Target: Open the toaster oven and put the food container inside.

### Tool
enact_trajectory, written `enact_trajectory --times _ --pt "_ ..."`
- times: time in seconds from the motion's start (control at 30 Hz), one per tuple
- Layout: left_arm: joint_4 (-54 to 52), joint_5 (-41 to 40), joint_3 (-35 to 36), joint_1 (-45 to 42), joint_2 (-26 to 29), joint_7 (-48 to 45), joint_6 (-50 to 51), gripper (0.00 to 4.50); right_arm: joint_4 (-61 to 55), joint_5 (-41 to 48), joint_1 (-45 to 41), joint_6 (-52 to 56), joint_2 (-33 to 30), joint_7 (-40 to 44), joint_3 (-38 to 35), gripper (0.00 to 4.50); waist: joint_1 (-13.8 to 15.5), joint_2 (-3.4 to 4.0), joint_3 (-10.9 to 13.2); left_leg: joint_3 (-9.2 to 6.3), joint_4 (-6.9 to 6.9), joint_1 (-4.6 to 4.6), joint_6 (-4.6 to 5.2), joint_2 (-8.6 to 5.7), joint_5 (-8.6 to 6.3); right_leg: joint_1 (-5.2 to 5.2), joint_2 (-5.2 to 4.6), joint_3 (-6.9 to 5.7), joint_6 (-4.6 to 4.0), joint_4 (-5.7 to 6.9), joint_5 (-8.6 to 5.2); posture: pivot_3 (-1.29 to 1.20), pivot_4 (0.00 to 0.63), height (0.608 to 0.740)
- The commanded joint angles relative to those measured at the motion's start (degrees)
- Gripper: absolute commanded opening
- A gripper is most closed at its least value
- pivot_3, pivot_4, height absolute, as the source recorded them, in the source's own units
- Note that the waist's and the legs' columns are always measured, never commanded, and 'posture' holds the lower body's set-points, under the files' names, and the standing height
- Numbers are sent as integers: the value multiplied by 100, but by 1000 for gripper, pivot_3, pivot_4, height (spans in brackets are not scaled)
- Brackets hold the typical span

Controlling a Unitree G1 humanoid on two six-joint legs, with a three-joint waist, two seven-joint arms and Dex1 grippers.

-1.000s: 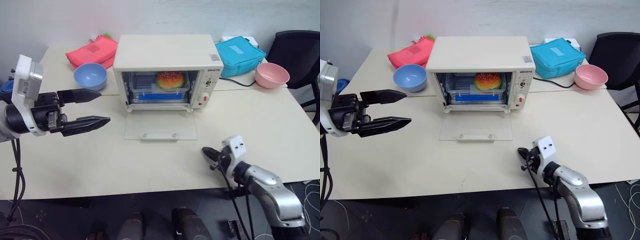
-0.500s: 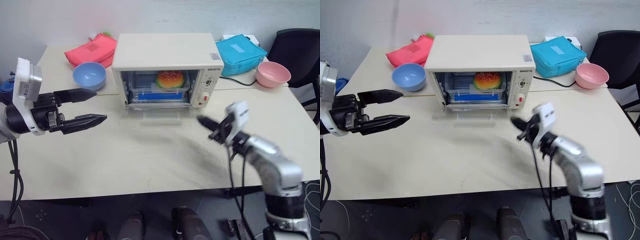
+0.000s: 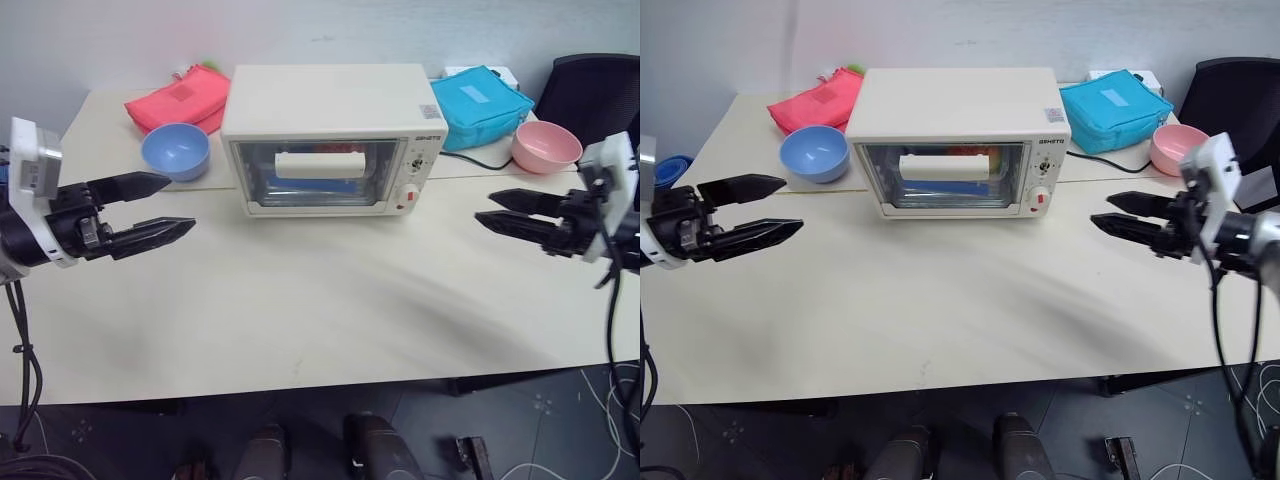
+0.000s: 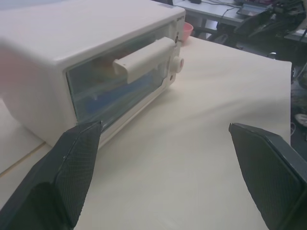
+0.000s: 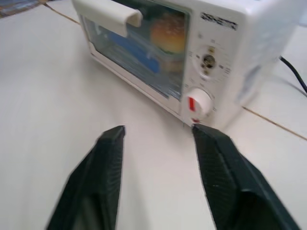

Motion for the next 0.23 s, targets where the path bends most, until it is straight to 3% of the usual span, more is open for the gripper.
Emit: enact_trajectory --times 0.03,0.1,0.23 --pt "85 78 387 81 249 -161 -118 4500 194 220 146 15 -483 680 -495 3876 10 0 0 0 -1 1 0 2 0 0 1 -1 -1 2 -1 0 150 740" --pt "119 103 433 121 309 -214 -145 4500 314 155 64 -91 -463 579 -513 4455 1 0 0 1 0 6 0 5 0 2 3 -1 -3 4 -2 0 150 740" --pt "111 144 429 113 265 -188 -212 4500 270 34 114 -289 -338 503 -413 4455 3 0 0 17 7 14 -1 5 1 5 1 11 -2 14 0 0 150 740"
